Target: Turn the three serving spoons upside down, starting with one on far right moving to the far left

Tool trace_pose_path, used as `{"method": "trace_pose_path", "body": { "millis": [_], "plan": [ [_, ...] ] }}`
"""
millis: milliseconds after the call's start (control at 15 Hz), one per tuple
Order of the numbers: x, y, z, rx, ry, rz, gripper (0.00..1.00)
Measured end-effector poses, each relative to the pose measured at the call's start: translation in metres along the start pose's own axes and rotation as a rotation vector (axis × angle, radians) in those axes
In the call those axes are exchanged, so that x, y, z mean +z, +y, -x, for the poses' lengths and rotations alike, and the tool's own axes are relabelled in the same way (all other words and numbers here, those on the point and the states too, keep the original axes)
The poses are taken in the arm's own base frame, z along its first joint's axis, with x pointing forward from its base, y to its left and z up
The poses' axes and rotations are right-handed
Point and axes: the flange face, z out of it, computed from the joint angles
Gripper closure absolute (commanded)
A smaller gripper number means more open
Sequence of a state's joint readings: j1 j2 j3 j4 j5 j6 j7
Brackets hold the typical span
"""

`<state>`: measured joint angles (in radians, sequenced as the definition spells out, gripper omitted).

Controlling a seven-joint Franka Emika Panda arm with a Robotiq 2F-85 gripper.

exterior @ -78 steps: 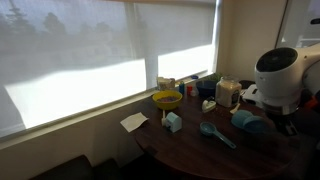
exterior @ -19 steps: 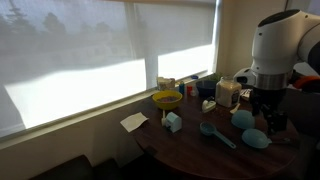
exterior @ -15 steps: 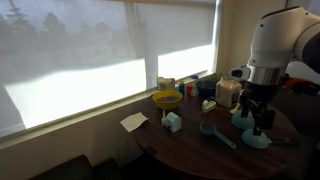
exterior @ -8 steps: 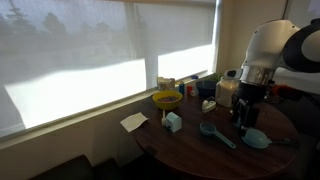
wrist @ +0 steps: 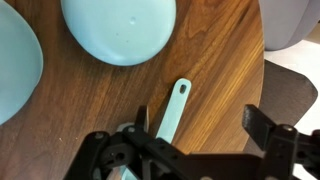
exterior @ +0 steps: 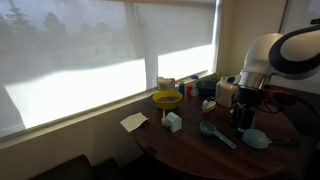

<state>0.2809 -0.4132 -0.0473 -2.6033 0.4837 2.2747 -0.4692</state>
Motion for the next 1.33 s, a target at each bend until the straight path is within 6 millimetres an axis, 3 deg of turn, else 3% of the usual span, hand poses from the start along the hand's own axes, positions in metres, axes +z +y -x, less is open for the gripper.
{"method": "trace_pose_path", "body": {
  "millis": [200, 267, 333, 467, 667, 800, 933, 1200, 1267, 1333],
  "plan": [
    [0.005, 0.007, 0.001, 0.01, 0.022, -0.023, 0.23],
    [0.007, 0.009, 0.001, 0.012, 0.031, -0.027, 0.35],
    [0.009, 0.01, 0.0, 0.014, 0.039, -0.03, 0.34],
    [0.012, 0.014, -0.002, 0.016, 0.061, -0.032, 0.5],
    [0.016, 0.02, -0.004, 0.021, 0.089, -0.036, 0.63],
    [0.02, 0.023, -0.005, 0.022, 0.099, -0.041, 0.69],
    [0.023, 0.025, -0.005, 0.023, 0.102, -0.053, 0.68],
    [0.03, 0.027, -0.005, 0.023, 0.104, -0.072, 0.81],
    [0.031, 0.027, -0.005, 0.022, 0.104, -0.074, 0.88],
    [0.031, 0.026, -0.005, 0.023, 0.106, -0.078, 0.86]
  ]
}}
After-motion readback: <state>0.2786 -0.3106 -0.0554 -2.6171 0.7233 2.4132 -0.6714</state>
